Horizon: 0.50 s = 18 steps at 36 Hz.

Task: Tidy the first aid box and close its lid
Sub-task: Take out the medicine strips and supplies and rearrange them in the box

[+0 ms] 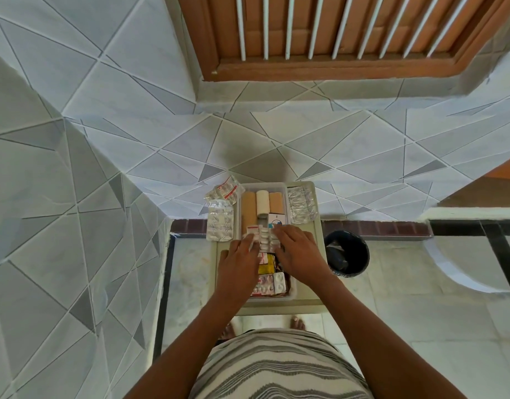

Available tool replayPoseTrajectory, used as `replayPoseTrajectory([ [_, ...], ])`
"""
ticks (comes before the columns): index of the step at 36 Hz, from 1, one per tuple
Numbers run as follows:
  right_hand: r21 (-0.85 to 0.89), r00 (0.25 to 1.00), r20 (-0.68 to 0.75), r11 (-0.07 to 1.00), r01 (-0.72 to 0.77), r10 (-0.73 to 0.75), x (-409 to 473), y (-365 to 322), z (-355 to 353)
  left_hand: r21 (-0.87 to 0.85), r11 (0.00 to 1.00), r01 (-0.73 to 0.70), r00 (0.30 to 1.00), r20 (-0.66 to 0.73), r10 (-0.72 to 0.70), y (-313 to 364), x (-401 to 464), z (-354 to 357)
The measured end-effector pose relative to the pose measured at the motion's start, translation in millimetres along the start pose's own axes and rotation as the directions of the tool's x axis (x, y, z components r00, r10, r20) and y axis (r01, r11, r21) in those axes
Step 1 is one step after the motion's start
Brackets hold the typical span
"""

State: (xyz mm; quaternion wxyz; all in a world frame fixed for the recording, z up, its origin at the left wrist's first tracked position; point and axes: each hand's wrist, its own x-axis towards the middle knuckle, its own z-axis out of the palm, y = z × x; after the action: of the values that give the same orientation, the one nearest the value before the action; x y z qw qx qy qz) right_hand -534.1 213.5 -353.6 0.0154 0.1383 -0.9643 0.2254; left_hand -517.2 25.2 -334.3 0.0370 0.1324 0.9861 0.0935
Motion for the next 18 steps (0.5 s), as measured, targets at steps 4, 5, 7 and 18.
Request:
replayPoseTrajectory([
  [4, -0.018, 0.99, 0.144, 1.0, 0.005, -0.002, 7, -1, 1, 0.033, 0.999, -0.027, 0.999, -0.019, 0.028, -4, -1, 2],
  [5, -0.02, 0.988, 0.156, 1.0, 0.007, -0.004, 7, 0, 1, 0.031, 0.999, -0.035, 0.999, -0.019, 0.035, -6, -1, 2],
  [7, -0.023, 0.986, 0.166, 1.0, 0.008, -0.004, 5, 2, -1, 0.022, 0.999, -0.05, 0.998, -0.023, 0.05, -10, -2, 5],
  [18, 0.093, 0.995, 0.096, 0.994, -0.05, 0.041, 5, 4, -10, -0.253, 0.967, 0.018, 0.997, -0.07, -0.036, -18, -3, 5],
])
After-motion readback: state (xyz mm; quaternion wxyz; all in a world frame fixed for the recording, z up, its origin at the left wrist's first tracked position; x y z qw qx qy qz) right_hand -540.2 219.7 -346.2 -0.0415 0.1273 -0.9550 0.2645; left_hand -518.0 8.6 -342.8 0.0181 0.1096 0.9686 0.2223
